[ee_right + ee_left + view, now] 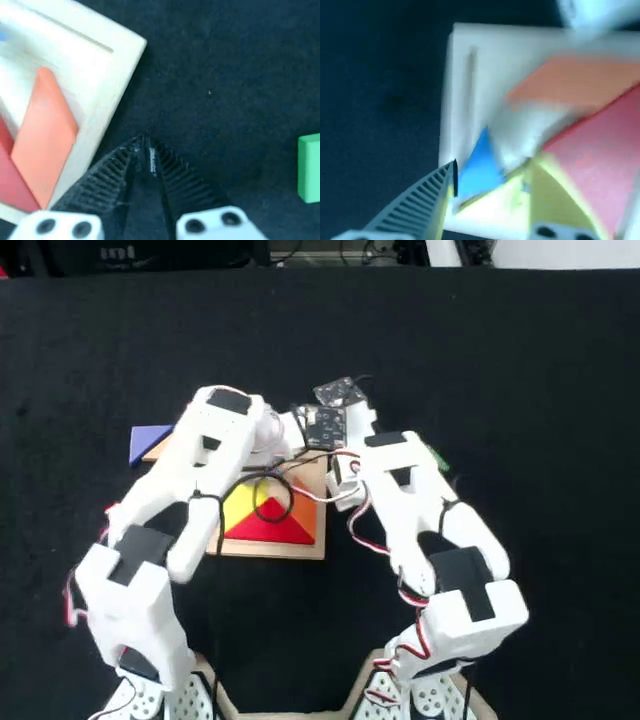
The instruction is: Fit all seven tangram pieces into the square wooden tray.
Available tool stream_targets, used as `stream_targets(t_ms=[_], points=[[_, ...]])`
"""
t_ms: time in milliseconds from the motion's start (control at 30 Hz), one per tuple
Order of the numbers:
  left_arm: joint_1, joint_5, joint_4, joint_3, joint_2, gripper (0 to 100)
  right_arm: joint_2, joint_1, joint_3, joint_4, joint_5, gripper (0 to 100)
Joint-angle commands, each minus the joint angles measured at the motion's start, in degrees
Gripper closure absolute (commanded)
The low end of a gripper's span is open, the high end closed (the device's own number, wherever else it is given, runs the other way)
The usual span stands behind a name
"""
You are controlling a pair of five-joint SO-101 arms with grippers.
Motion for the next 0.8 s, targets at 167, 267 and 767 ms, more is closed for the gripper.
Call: stream_targets(t_ms=[167,267,767], points=[[-0.31,-0.26,0.88,-1.89,-0.53,71,-0.13,0.35,-3.21,0.09,-0.26,98.7],[-1.8,2.46,1.05,-2.59,-1.41,71,-0.4,0.35,-3.12,0.09,-0.26,98.7],[-15.96,37.63,11.96,-2.68,-30.68,72,-5.93,1.41,1.8,-4.48,-0.79,98.8]])
